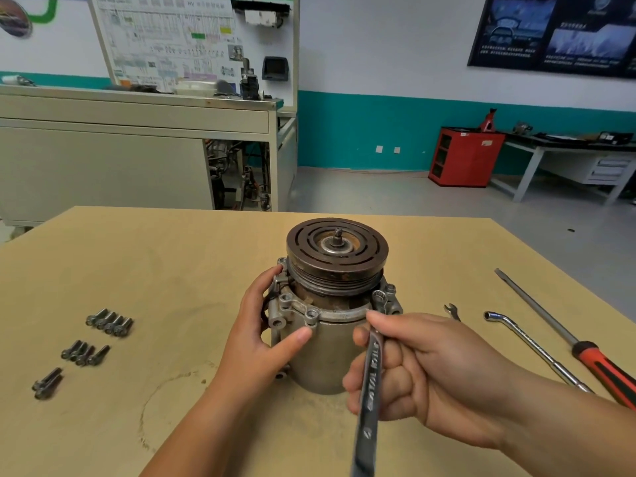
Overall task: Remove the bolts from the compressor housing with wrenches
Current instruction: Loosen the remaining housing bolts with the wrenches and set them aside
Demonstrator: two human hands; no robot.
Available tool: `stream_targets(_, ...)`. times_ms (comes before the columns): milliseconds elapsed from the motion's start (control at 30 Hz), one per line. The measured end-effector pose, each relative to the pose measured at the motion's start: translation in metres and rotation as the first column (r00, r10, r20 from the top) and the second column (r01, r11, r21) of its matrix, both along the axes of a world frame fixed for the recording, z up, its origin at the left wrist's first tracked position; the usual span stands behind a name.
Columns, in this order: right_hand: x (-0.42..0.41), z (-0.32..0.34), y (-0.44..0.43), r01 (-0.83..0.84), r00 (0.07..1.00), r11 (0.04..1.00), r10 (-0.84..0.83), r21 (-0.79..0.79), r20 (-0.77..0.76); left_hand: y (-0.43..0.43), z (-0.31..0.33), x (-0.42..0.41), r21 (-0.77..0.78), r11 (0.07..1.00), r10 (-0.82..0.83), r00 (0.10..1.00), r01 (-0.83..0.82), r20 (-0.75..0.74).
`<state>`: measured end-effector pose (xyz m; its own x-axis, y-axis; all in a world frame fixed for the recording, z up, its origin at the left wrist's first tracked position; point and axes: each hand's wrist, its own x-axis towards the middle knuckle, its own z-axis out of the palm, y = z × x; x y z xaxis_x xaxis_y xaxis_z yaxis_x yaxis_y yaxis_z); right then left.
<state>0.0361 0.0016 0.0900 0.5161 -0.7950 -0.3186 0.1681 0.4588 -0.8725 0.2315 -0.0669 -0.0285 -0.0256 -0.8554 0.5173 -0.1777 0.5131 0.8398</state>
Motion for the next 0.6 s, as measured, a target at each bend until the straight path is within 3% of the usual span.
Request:
stream_targets(167, -0.019, 0.013, -0.004, -0.01, 0.99, 1.0, 0.011, 0.002, -0.144, 0.0, 0.001, 0.001, 0.024, 1.0, -0.002, 1.0, 0.002, 0.007)
stream_targets(233, -0.033, 0.02, -0.013, -0.119, 0.943, 0.993, 0.106, -0.022, -0.314, 0.0, 0.001, 0.001, 0.028, 1.0, -0.003, 1.0, 0.003, 0.01)
stream_targets(267, -0.04, 0.024, -0.019, -0.22, 0.874, 0.975, 0.184, -0.029, -0.45, 0.0, 0.001, 0.001, 0.028, 1.0, -0.003, 1.0, 0.003, 0.009)
stream_targets(333, -0.05, 0.036, -0.036, -0.436, 0.631, 0.9, 0.311, 0.007, -0.71, 0.0, 0.001, 0.001, 0.028, 1.0, -0.004, 1.0, 0.004, 0.008)
stream_targets(467, -0.053, 0.069, -0.07, -0.632, 0.17, 0.755, 0.355, 0.175, -0.919, 0.0, -0.001, 0.001, 0.037, 0.999, -0.011, 1.0, 0.011, 0.0)
stream_targets(533, -0.051, 0.076, -0.085, -0.68, -0.037, 0.71, 0.213, 0.181, -0.976, 0.0, -0.001, 0.001, 0.037, 0.999, -0.012, 1.0, 0.012, -0.01)
stream_targets(567, -0.053, 0.076, -0.092, -0.717, -0.088, 0.685, 0.094, 0.129, -0.992, 0.0, 0.0, 0.001, 0.036, 0.999, -0.011, 1.0, 0.012, -0.014)
stream_targets(600, -0.056, 0.074, -0.097, -0.753, -0.064, 0.657, -0.023, 0.033, -0.998, 0.0, 0.0, 0.001, 0.036, 0.999, -0.013, 1.0, 0.014, -0.017)
